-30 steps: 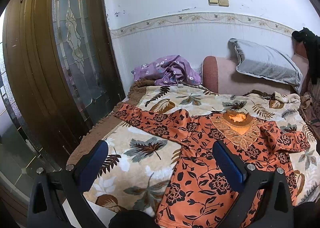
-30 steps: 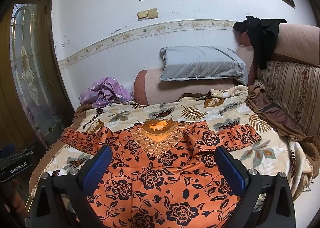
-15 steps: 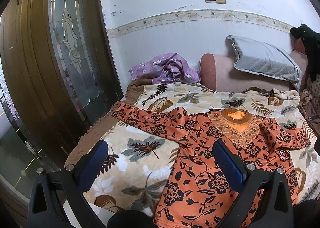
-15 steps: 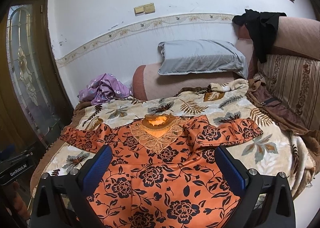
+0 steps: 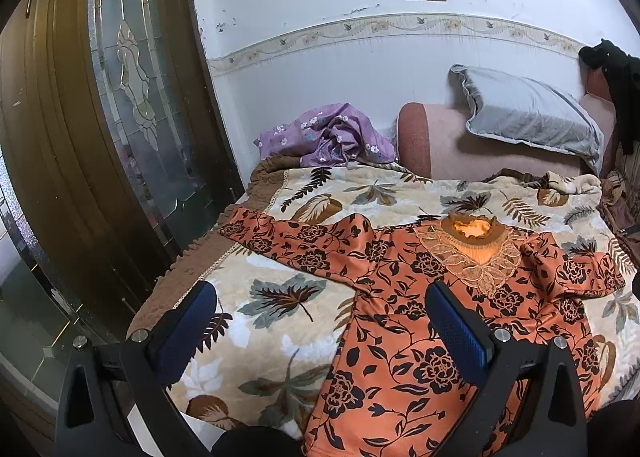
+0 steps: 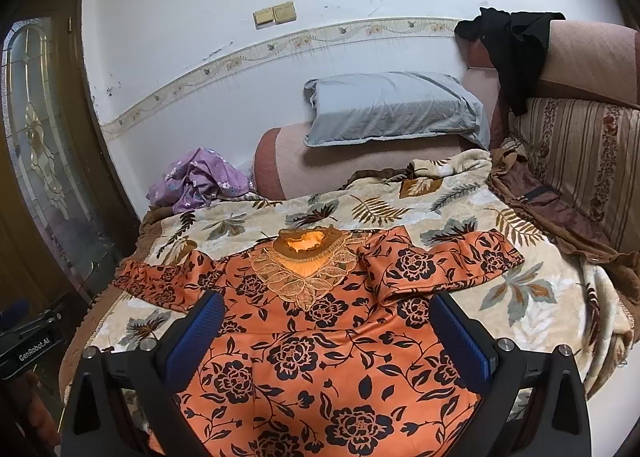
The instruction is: Fold small clothes
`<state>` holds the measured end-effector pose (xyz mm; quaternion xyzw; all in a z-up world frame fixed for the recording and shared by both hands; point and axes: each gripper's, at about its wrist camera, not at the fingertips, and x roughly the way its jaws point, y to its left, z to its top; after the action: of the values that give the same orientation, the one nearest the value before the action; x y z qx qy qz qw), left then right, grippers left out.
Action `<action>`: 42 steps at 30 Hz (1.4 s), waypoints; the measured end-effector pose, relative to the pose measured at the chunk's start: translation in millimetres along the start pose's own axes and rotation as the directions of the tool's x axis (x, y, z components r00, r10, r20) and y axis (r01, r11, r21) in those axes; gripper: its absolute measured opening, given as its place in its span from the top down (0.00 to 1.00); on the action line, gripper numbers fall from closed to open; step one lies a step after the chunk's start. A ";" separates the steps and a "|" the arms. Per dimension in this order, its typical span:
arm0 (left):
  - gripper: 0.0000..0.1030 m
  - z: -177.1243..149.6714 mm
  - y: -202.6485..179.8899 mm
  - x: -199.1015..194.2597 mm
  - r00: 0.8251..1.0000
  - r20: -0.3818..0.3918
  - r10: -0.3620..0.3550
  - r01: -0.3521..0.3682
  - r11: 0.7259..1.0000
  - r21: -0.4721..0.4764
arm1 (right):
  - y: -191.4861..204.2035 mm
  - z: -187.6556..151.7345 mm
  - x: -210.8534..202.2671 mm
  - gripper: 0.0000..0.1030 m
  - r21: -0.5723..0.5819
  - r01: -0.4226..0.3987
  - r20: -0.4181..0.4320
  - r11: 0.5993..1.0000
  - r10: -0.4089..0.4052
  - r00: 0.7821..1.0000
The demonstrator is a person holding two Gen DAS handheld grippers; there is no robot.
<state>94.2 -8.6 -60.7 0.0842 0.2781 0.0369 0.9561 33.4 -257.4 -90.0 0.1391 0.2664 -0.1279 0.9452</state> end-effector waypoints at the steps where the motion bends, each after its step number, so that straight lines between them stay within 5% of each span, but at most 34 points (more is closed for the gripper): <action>1: 0.00 0.5 -1.4 1.9 1.000 -0.002 0.002 -0.002 1.000 0.003 | -0.9 0.2 1.7 0.00 0.000 0.000 -0.001 1.000 0.000 1.000; 11: 0.00 4.5 -16.9 25.6 1.000 -0.028 -0.007 0.008 1.000 0.023 | -21.1 9.3 31.8 0.00 0.022 0.002 -0.014 1.000 -0.002 1.000; 16: 0.00 -5.3 -50.9 90.9 0.987 -0.134 -0.092 0.102 0.992 0.068 | -91.1 15.6 84.5 0.00 0.166 -0.029 -0.048 0.986 0.038 0.998; 18: 0.00 -17.3 -71.8 130.8 0.965 -0.233 -0.124 0.150 0.984 0.099 | -141.1 13.1 121.4 0.00 0.305 -0.059 -0.089 0.950 0.090 0.992; 20: 0.00 -33.2 -94.2 175.4 0.927 -0.344 -0.150 0.198 0.974 0.109 | -186.4 7.0 153.9 0.00 0.434 -0.006 -0.151 0.901 0.079 0.985; 21: 0.00 -39.9 -103.0 193.3 0.917 -0.372 -0.144 0.197 0.975 0.107 | -218.2 -0.2 173.4 0.00 0.536 0.017 -0.174 0.844 0.091 0.981; 26: 0.00 -47.7 -127.7 239.7 0.911 -0.383 -0.152 0.201 0.975 0.091 | -310.9 -38.0 224.8 0.00 0.841 0.004 -0.144 0.541 0.217 0.966; 28: 0.00 -49.2 -132.5 251.1 0.910 -0.371 -0.184 0.230 0.970 0.083 | -328.0 -47.0 233.6 0.00 0.880 0.023 -0.128 0.474 0.189 0.974; 30: 0.00 -54.8 -134.8 260.1 0.903 -0.378 -0.203 0.250 0.965 0.081 | -335.8 -46.9 245.2 0.00 0.896 0.029 -0.132 0.442 0.203 0.970; 34: 0.00 -75.0 -139.2 281.6 0.850 -0.476 -0.227 0.291 0.954 0.064 | -338.7 -27.0 267.6 0.01 0.872 0.060 -0.149 0.486 0.147 0.978; 37: 0.00 -75.2 -136.6 279.4 0.852 -0.459 -0.251 0.304 0.952 0.045 | -337.9 -16.9 280.4 0.01 0.856 0.086 -0.151 0.511 0.086 0.985; 39: 0.00 -76.5 -138.6 278.8 0.855 -0.456 -0.246 0.304 0.951 0.058 | -336.4 -10.0 289.6 0.22 0.818 0.132 -0.185 0.560 0.039 0.982; 41: 0.00 -77.3 -140.2 277.2 0.861 -0.447 -0.242 0.301 0.951 0.067 | -341.8 -16.1 296.6 0.75 0.807 0.158 -0.218 0.570 0.038 0.975; 42: 0.00 -77.3 -140.9 276.4 0.863 -0.445 -0.240 0.301 0.951 0.070 | -345.9 -20.1 297.7 0.82 0.820 0.151 -0.215 0.553 0.053 0.975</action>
<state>288.9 -103.8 -295.9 0.0995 0.4933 -0.0993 0.8584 160.4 -621.9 -334.5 0.5742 0.2785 -0.2492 0.7284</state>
